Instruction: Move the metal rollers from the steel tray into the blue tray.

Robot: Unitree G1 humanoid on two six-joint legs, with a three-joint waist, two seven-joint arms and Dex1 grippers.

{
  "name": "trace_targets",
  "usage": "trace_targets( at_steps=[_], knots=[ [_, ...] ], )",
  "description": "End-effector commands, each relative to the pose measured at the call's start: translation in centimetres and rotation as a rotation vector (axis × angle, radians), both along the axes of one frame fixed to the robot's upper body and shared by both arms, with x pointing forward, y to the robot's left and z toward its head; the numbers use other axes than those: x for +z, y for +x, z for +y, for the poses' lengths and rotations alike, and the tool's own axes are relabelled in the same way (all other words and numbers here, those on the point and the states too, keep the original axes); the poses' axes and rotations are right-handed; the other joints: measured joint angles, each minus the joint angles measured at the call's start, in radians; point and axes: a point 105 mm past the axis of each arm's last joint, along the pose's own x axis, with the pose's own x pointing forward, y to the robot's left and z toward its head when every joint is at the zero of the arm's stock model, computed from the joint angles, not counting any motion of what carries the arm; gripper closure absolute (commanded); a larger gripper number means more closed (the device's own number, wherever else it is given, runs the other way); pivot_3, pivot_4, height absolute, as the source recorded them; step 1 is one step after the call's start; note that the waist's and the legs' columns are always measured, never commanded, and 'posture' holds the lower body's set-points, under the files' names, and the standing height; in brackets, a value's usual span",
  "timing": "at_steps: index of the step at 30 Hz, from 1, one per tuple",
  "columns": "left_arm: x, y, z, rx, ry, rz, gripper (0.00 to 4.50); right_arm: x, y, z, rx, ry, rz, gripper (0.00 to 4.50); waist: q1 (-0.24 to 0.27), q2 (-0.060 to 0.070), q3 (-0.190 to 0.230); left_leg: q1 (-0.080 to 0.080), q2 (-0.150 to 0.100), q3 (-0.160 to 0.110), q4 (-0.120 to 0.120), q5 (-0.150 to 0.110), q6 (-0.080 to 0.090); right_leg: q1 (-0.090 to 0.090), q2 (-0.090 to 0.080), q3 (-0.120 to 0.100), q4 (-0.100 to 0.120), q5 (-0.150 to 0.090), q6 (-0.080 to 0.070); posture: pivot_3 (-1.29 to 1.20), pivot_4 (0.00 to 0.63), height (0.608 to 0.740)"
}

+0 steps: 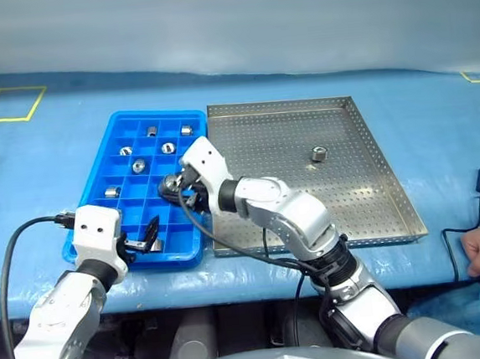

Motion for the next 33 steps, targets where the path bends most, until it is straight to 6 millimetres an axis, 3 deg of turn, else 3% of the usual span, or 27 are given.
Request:
trace_targets(
  at_steps=[1, 6, 12, 17, 21, 27, 33],
  knots=[
    [1.4, -0.3, -0.3, -0.003, 0.015, -0.057, 0.39, -0.4, 0.1, -0.1, -0.002, 0.011, 0.012, 2.73, 0.011, 0.000, 0.000, 0.000, 0.000, 0.000, 0.000, 0.000, 0.000, 0.000, 0.000, 0.000, 0.000, 0.000, 0.000, 0.38, 0.150, 0.740],
    [1.3, -0.1, -0.7, -0.014, 0.009, -0.053, 0.39, -2.5, 0.7, -0.4, -0.026, -0.035, 0.053, 2.73, 0.021, 0.000, 0.000, 0.000, 0.000, 0.001, 0.000, 0.000, 0.000, 0.000, 0.000, -0.001, 0.000, 0.000, 0.000, 0.37, 0.150, 0.740],
    [1.5, 0.4, -0.8, -0.026, 0.011, -0.056, 0.39, -1.6, 0.6, -0.4, -0.028, -0.013, 0.000, 0.82, 0.021, 0.000, 0.000, -0.001, 0.000, 0.000, 0.000, 0.000, 0.000, 0.000, 0.000, -0.002, 0.000, -0.001, -0.001, 0.34, 0.150, 0.740],
    [1.9, 1.2, -1.9, -0.077, -0.015, -0.078, 0.39, 2.1, 0.7, -1.9, -0.050, 0.118, -0.084, 0.82, 0.021, 0.000, 0.000, -0.001, 0.000, -0.001, 0.000, 0.000, 0.000, 0.000, 0.000, -0.002, 0.000, -0.001, -0.001, 0.31, 0.150, 0.740],
    [3.1, 3.3, -4.1, -0.160, -0.062, -0.143, 0.39, 4.3, 1.2, -5.6, -0.137, 0.153, -0.167, 0.82, 0.022, 0.001, 0.000, -0.001, -0.001, -0.001, 0.000, 0.000, 0.000, 0.000, 0.000, -0.003, 0.000, -0.001, -0.001, 0.26, 0.150, 0.740],
    [4.9, 8.3, -7.1, -0.269, -0.089, -0.204, 0.39, 3.4, 2.2, -12.0, -0.348, -0.025, -0.260, 0.82, 0.000, 0.001, 0.000, -0.002, -0.001, 0.002, 0.002, 0.000, 0.000, 0.001, 0.000, -0.003, -0.001, 0.000, 0.000, 0.12, 0.150, 0.740],
    [5.5, 13.1, -11.9, -0.441, -0.087, -0.187, 0.39, 2.0, 0.4, -13.9, -0.382, -0.093, -0.269, 0.82, -0.059, 0.001, 0.000, -0.004, -0.002, 0.001, 0.002, 0.000, 0.000, 0.000, 0.001, -0.002, -0.001, 0.003, 0.004, -0.04, 0.150, 0.740]
  ],
)
